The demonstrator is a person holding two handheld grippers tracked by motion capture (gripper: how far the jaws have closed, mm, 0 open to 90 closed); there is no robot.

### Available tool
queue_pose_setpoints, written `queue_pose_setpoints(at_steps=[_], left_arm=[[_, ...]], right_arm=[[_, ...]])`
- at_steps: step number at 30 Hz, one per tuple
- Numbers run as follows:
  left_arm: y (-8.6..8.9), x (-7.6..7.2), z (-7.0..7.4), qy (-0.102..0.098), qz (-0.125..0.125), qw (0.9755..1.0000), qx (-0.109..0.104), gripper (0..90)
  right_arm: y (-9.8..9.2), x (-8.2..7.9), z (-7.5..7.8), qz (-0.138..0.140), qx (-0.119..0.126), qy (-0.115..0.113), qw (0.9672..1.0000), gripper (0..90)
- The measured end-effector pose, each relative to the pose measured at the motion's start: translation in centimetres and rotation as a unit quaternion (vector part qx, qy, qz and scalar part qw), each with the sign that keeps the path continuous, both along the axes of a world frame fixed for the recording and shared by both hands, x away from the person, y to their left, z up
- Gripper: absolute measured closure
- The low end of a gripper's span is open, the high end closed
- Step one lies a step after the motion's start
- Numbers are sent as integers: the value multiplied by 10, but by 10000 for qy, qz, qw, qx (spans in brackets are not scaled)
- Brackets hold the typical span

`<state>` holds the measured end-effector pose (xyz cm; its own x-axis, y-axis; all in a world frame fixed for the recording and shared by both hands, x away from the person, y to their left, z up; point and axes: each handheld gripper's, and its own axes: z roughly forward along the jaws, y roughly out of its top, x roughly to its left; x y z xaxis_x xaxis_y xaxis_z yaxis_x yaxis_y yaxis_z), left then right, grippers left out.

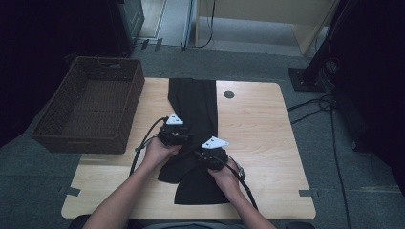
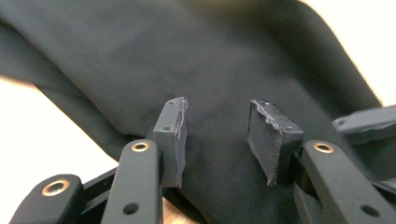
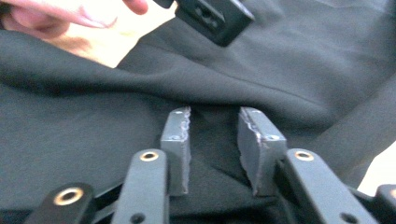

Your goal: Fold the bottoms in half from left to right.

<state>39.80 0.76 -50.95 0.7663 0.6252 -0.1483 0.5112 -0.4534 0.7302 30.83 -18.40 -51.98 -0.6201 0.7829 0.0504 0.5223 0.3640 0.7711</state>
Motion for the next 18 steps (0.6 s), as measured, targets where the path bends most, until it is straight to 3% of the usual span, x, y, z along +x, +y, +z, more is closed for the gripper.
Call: queue_pose_setpoints(at_steps=[1, 3, 8, 10, 14, 16, 18], left_arm=[[-1, 0, -3, -1, -9, 10000, 64, 572], [1, 0, -4, -54, 14, 10000, -11, 580], [4, 3, -5, -113, 149, 9998, 14, 580], [5, 3, -6, -63, 200, 9997, -87, 581], [6, 3, -6, -72, 206, 9997, -93, 581], [6, 2, -7, -65, 223, 9996, -126, 581], [6, 2, -7, -71, 247, 9996, -148, 582]], right_arm=[[-1, 0, 1, 17, 33, 45, 10000, 599], [-3, -3, 7, 16, 141, 203, 9997, 581], [-5, -30, 20, 121, 380, 57, 9992, 478], [2, -36, 19, 256, 335, 11, 9991, 427], [17, -34, 10, 392, 334, 161, 9985, 394], [25, -31, 1, 417, 214, 191, 9987, 418], [30, -30, -1, 422, 8, 18, 9991, 488]])
